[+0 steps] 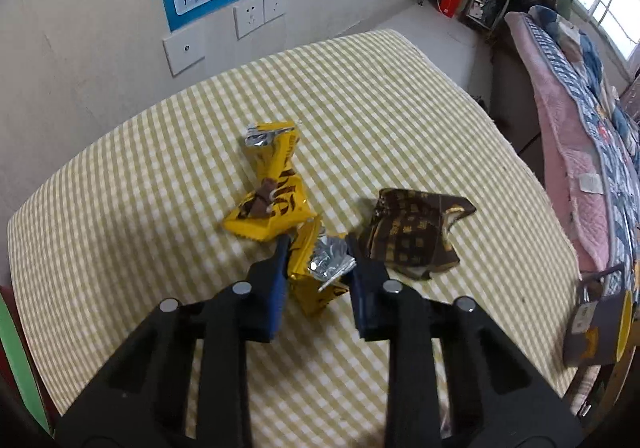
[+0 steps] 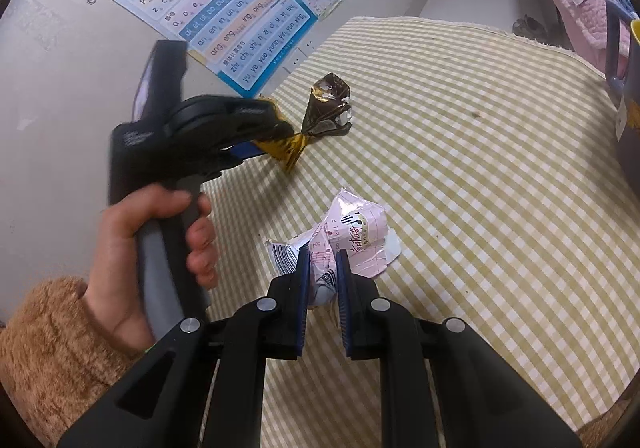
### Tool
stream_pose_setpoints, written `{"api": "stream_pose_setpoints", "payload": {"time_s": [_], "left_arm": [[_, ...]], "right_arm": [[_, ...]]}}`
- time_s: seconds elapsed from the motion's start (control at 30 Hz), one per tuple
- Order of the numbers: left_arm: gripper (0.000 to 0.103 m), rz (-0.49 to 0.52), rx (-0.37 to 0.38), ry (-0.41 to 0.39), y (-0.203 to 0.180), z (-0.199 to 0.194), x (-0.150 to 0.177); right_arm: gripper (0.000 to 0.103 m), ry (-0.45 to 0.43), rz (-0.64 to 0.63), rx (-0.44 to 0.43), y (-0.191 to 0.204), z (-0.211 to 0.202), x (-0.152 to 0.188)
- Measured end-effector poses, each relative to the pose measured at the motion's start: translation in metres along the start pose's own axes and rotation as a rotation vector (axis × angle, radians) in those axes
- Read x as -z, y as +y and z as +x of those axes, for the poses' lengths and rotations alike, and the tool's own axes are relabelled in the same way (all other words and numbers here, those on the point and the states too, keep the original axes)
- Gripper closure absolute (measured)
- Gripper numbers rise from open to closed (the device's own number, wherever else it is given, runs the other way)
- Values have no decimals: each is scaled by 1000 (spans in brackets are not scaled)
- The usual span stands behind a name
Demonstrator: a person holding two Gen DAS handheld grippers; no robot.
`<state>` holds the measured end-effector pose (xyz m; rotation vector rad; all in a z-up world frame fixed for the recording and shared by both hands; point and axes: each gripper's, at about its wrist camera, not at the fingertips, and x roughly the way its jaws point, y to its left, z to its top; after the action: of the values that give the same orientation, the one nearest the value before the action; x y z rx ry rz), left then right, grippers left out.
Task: Collect trash
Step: 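Grasp the yellow-and-silver wrapper with the left gripper while the right gripper holds its wrapper, then carry the yellow wrapper over the bin with the left gripper while the right gripper carries its wrapper there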
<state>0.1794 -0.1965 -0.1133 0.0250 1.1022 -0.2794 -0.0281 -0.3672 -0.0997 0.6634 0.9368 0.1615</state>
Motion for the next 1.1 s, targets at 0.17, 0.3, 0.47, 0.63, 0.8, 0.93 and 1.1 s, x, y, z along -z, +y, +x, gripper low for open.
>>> {"api": "stream_pose_setpoints", "payload": {"time_s": [0.17,0.3,0.47,0.63,0.8,0.93,1.1], "left_arm": [[78,43,1,-54,12,-32,17],[78,91,-6,-76,25,-61,39],[78,101,-16,-83,50,-93,66],[78,49,-29,-74,80,-116,89],[77,4,-44,-57,103,-131,114],[77,-21,-46,-59,114,-141,125],[77,-42,-40,-76,123,-149,127]], "right_arm": [[90,7,-26,18,5,7,1],[90,8,-49,30,12,10,3],[90,17,-99,35,27,13,7],[90,37,-155,39,44,19,13],[90,45,-206,41,60,21,20],[90,53,-239,40,72,22,26],[90,61,-271,33,85,23,32]]}}
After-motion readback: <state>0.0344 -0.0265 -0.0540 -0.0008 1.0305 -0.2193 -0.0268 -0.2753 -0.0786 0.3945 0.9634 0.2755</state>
